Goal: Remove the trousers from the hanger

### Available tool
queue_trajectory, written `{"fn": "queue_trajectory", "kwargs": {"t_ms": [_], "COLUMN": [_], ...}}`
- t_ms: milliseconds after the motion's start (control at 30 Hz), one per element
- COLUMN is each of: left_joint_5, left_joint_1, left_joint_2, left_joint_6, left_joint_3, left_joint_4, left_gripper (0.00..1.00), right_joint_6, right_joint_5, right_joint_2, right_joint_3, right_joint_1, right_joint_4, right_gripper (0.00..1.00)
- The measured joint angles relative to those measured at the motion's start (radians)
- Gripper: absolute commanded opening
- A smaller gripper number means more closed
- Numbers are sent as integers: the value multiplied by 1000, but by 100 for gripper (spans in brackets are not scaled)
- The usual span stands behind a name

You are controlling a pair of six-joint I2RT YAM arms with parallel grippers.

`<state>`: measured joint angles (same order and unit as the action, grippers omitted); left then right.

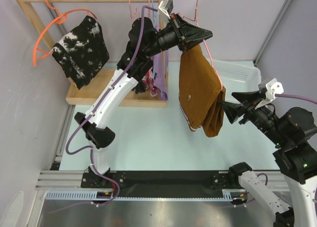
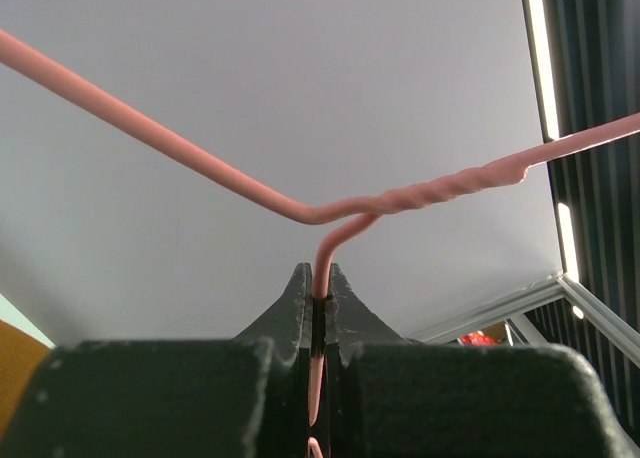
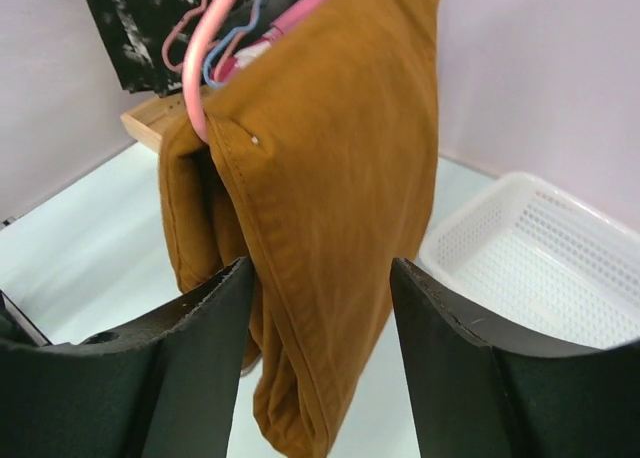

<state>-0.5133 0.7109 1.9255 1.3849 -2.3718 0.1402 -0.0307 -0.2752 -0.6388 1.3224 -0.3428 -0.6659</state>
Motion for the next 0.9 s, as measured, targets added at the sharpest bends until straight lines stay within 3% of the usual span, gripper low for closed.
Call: {"fn": "queue_trajectory", "kwargs": {"t_ms": [167,433,900], "left_joint_5": [0,0,4], "left_joint_1": [0,0,3], "left_joint_2": [0,0,0], "left_joint_6": [3,4,5], "left_joint_3": [0,0,0], "left_joint_4": [0,0,0], "left_gripper": [0,0,0], "right_joint_6": [5,24,84], "right_joint_5": [-34,-47,-55], "right_joint_2": [-7,-17,-47], "right_joint_3": [-3,-7,-31], "right_joint_1": [0,0,0], "right_joint_4": [56,101,156], "right_gripper": [59,47,49]}}
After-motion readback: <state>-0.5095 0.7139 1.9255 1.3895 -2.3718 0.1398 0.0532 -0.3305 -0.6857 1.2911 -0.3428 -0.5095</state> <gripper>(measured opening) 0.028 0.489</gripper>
